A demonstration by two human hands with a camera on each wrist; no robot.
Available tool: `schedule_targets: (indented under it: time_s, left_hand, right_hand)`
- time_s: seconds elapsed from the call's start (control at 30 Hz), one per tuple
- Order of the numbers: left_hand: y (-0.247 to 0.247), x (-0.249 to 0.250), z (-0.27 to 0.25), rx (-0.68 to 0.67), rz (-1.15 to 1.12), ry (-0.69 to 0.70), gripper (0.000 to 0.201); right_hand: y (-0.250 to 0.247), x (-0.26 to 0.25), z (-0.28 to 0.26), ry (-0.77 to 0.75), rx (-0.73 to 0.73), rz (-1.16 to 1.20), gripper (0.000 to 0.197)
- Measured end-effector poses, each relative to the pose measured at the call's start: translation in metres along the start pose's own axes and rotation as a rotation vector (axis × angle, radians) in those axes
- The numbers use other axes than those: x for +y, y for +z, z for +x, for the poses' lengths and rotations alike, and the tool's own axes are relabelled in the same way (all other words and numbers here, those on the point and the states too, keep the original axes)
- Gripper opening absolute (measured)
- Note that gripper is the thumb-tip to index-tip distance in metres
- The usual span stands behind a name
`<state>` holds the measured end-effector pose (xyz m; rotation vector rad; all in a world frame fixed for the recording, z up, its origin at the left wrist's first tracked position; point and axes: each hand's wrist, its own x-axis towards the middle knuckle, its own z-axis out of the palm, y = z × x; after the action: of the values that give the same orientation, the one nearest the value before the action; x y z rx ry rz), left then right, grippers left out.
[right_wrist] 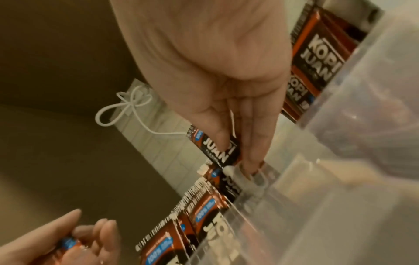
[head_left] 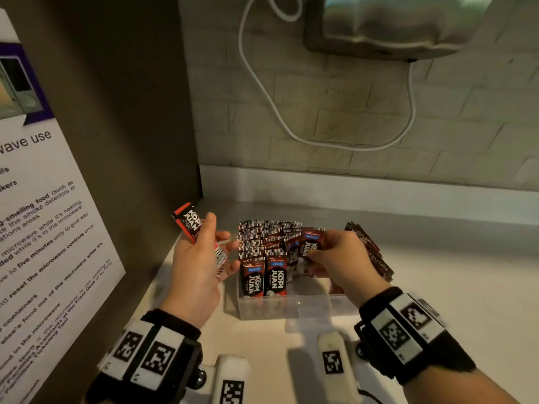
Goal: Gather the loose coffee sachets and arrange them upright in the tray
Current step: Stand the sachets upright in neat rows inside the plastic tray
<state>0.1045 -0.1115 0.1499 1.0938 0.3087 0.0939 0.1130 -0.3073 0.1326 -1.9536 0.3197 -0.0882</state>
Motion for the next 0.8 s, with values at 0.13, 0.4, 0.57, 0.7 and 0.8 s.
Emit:
schedule_targets:
  time_s: [0.13, 0.4, 0.57, 0.7, 0.8]
  left_hand:
    - [-0.0048, -0.0022, -0.0005, -0.005, 0.002, -0.014, 0.036]
    - [-0.0068, -0.0026, 0.0038, -0.014, -0.021, 0.025, 0.021]
    - [-0.0055, -0.0057, 0.0018, -0.042, -0.030, 0.038, 0.019]
    - [-0.0065, -0.0058, 0.0041, -0.049, -0.025, 0.048, 0.020]
    - [-0.0069, -0.0065, 0.0051, -0.052, -0.024, 0.044, 0.019]
  right_hand:
    - [0.0082, -0.0036, 0.0010, 0.079, -0.116, -0.009, 0.020]
    - [0.0032, -0.0048, -0.0006, 0.105, -0.171, -0.063, 0.026]
    - [0.0043, -0.0030, -0.0025, 0.129, -0.176, -0.025, 0.025]
    - [0.0072, -0.0005, -0.0028, 0.136, -0.197, -0.060, 0.024]
    - [0.0101, 0.0007, 0.0012, 0.153, -0.196, -0.142, 0.012]
